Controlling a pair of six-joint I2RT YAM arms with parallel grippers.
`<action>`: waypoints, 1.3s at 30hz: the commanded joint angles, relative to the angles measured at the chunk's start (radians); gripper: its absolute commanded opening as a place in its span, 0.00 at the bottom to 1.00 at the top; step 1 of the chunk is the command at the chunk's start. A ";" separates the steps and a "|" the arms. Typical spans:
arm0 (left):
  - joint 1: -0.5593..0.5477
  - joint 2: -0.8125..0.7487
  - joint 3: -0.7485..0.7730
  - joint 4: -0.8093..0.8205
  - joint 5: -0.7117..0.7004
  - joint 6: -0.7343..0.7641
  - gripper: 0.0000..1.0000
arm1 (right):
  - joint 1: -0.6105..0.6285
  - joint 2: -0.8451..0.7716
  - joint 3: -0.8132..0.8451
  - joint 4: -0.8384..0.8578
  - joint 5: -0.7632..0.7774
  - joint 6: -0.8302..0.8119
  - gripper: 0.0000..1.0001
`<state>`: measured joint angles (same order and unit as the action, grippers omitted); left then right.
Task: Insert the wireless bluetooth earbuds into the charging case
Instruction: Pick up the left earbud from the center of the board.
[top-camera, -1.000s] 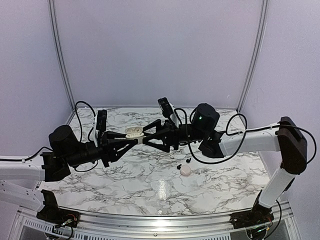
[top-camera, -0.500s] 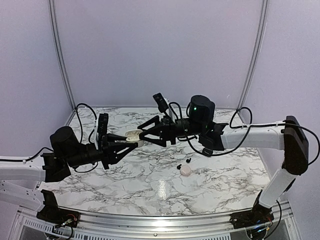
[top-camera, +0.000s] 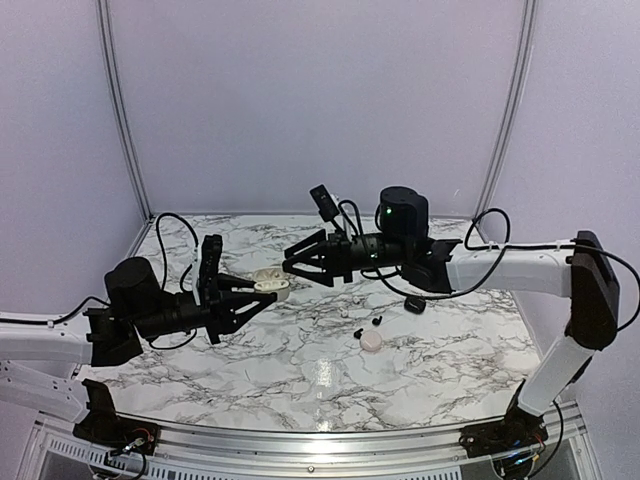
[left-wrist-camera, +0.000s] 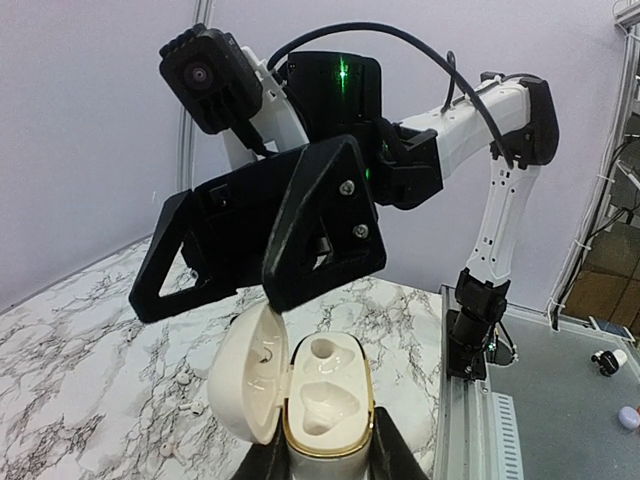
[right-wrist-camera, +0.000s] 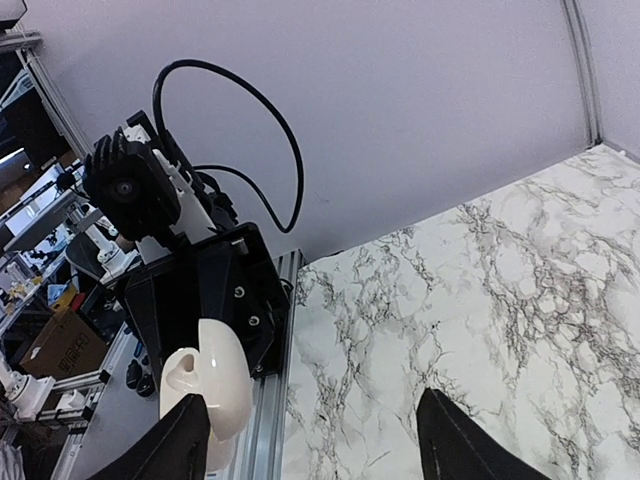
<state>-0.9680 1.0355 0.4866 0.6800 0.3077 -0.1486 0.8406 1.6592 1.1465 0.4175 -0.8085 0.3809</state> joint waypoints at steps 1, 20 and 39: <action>-0.002 -0.002 -0.024 0.011 -0.039 0.003 0.02 | -0.050 -0.078 -0.013 -0.034 -0.007 -0.045 0.72; 0.012 0.002 -0.074 0.003 -0.125 -0.016 0.02 | -0.237 0.027 -0.001 -0.650 0.411 -0.413 0.56; 0.013 0.008 -0.082 0.003 -0.135 0.008 0.02 | -0.204 0.218 -0.023 -0.562 0.455 -0.386 0.48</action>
<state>-0.9611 1.0359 0.4156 0.6678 0.1810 -0.1535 0.6125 1.8584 1.1007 -0.1658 -0.3790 0.0025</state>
